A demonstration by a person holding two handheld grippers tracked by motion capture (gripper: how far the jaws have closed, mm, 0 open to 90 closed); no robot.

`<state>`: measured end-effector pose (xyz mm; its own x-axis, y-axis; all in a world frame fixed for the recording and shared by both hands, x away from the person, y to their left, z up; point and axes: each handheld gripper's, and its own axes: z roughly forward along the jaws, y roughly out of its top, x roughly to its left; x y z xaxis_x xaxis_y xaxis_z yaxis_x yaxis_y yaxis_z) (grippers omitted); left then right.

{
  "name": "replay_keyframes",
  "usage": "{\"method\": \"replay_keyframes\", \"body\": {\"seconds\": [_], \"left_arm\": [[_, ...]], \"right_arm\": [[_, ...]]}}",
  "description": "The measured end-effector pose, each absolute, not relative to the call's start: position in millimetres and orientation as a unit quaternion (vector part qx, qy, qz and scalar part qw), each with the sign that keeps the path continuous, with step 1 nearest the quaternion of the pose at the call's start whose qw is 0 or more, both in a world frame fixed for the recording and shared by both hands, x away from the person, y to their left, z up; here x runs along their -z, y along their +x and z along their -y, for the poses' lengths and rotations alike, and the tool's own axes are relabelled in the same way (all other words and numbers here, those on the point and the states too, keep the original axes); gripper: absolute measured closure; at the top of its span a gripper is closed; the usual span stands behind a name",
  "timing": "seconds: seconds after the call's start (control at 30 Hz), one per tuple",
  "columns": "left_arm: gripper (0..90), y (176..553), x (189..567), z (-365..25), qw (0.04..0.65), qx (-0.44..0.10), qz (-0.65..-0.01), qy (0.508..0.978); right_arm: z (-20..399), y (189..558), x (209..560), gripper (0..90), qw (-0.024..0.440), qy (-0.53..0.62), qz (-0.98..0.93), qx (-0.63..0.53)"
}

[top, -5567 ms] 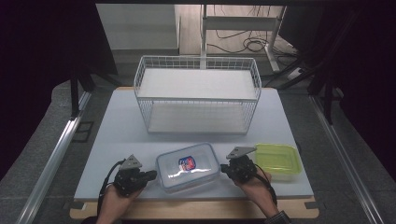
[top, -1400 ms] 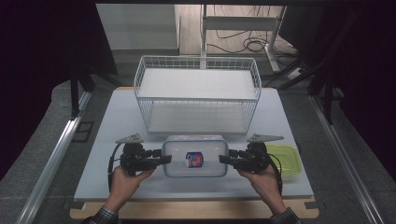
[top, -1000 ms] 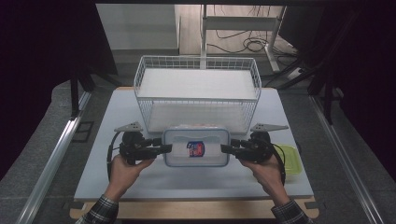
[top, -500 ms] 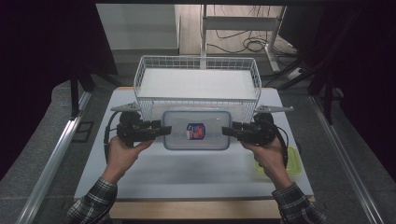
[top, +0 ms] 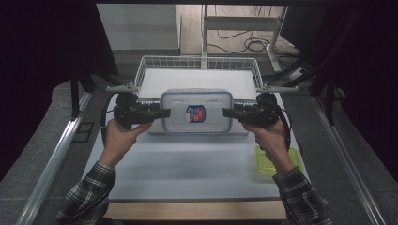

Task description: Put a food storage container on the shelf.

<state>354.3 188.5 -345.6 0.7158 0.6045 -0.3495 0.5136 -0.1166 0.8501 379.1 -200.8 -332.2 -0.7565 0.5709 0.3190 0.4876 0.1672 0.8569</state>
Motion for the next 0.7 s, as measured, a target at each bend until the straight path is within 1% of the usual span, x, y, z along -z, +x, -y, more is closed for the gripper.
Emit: {"method": "replay_keyframes", "body": {"seconds": [0.33,0.7], "left_arm": [[50.8,373.8,320.4,-191.6,0.555,-0.049,-0.374,0.741],[50.8,396.9,307.8,-193.8,0.556,-0.044,-0.378,0.739]], "right_arm": [[197.1,399.0,306.8,52.3,0.046,0.347,-0.754,-0.555],[195.6,422.0,293.2,52.1,0.045,0.355,-0.745,-0.563]]}}
